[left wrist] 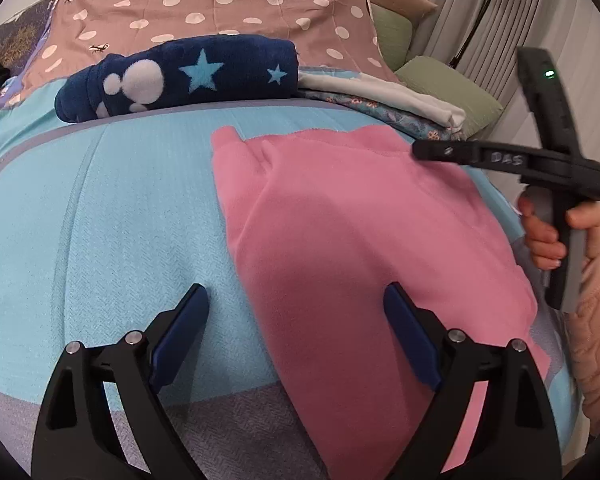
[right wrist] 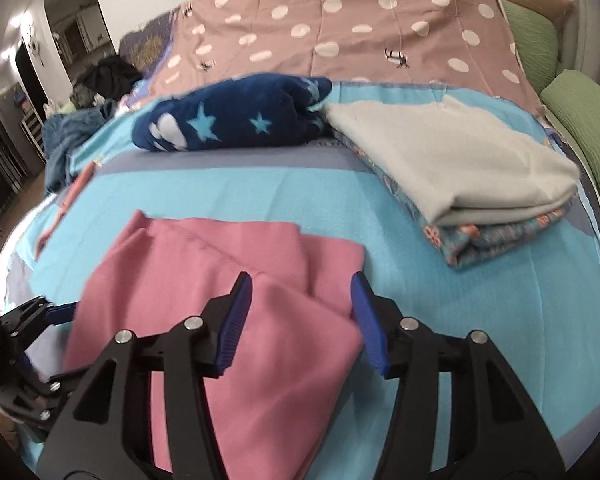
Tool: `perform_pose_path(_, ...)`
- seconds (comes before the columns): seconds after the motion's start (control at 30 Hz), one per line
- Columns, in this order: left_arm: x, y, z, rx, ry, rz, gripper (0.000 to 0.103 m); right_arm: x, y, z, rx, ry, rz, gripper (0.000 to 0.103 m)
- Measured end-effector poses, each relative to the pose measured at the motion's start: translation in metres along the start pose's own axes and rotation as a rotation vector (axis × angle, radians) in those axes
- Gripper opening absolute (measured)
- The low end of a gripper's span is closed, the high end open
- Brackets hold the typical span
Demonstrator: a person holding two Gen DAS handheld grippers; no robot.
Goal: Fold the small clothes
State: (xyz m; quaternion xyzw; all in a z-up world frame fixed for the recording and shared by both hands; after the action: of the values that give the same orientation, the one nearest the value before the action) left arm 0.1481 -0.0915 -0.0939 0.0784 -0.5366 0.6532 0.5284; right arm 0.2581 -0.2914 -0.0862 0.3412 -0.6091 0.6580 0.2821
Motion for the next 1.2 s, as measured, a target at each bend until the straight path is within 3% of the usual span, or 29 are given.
perform_pose_path(0.13,-0.001,0.001,-0.002,0.005,0.012,0.005,0.090,-0.020,0.001,-0.006,0.042,-0.055,-0.040,0.050)
perform_pose_path(0.2,0.000,0.002,-0.002,0.003,0.011,0.011,0.090,-0.017,0.001,-0.009,0.057,-0.038,-0.010,0.012)
perform_pose_path(0.23,0.001,0.002,-0.002,0.003,0.010,0.016,0.089,-0.014,0.000,-0.009,0.054,-0.005,0.003,0.003)
perform_pose_path(0.27,0.002,0.002,-0.002,0.003,0.010,0.021,0.088,-0.008,-0.003,-0.007,0.031,0.042,0.027,0.002)
perform_pose_path(0.33,0.003,0.002,-0.002,0.007,0.013,0.026,0.087,0.000,-0.007,-0.002,0.006,0.072,0.072,0.001)
perform_pose_path(0.47,0.004,0.001,-0.005,0.018,0.025,0.030,0.087,-0.023,-0.006,0.011,0.003,0.249,0.060,0.000)
perform_pose_path(0.5,0.005,0.001,-0.005,0.020,0.024,0.032,0.087,-0.029,-0.003,0.021,-0.037,0.231,0.039,0.000)
perform_pose_path(0.6,0.012,-0.005,-0.011,0.051,0.054,0.047,0.087,-0.022,0.001,0.046,-0.184,0.025,0.006,0.002)
perform_pose_path(0.67,0.020,-0.015,-0.019,0.070,0.059,0.082,0.083,-0.007,-0.002,0.046,-0.161,0.010,0.048,0.007)
perform_pose_path(0.73,0.023,-0.028,-0.029,0.075,0.032,0.093,0.072,0.009,-0.007,0.036,-0.104,0.003,0.088,0.017)
perform_pose_path(0.8,0.019,-0.041,-0.043,0.105,0.056,0.084,0.060,0.019,-0.011,0.025,-0.062,-0.016,0.113,0.028)
perform_pose_path(0.9,0.003,-0.057,-0.065,0.172,0.096,0.064,0.049,0.021,-0.010,0.012,-0.037,-0.055,0.126,0.031)
perform_pose_path(0.97,-0.008,-0.061,-0.071,0.190,0.106,0.043,0.037,0.009,-0.004,0.003,-0.024,-0.065,0.098,0.032)
perform_pose_path(1.03,-0.016,-0.064,-0.071,0.189,0.162,0.026,0.005,-0.006,0.005,-0.001,-0.017,-0.042,0.059,0.032)
perform_pose_path(1.1,-0.013,-0.065,-0.066,0.157,0.130,0.032,0.005,-0.018,0.017,-0.001,-0.026,-0.047,0.044,0.033)
perform_pose_path(1.2,-0.001,-0.065,-0.072,0.160,0.150,0.065,0.005,-0.015,0.018,0.006,-0.057,-0.078,0.050,0.033)
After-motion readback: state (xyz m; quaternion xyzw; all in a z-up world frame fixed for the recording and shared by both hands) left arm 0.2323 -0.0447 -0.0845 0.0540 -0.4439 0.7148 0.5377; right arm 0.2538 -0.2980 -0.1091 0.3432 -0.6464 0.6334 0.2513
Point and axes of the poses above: each gripper's, at about its wrist camera, not at the fingertips, and x roughly against the way its jaws point, z to its right, y to its underside, the point moved 1 cm from there along -x, roughly the way its jaws point, and after that the axes turned 14 degrees about y, right-handed, at the moved point
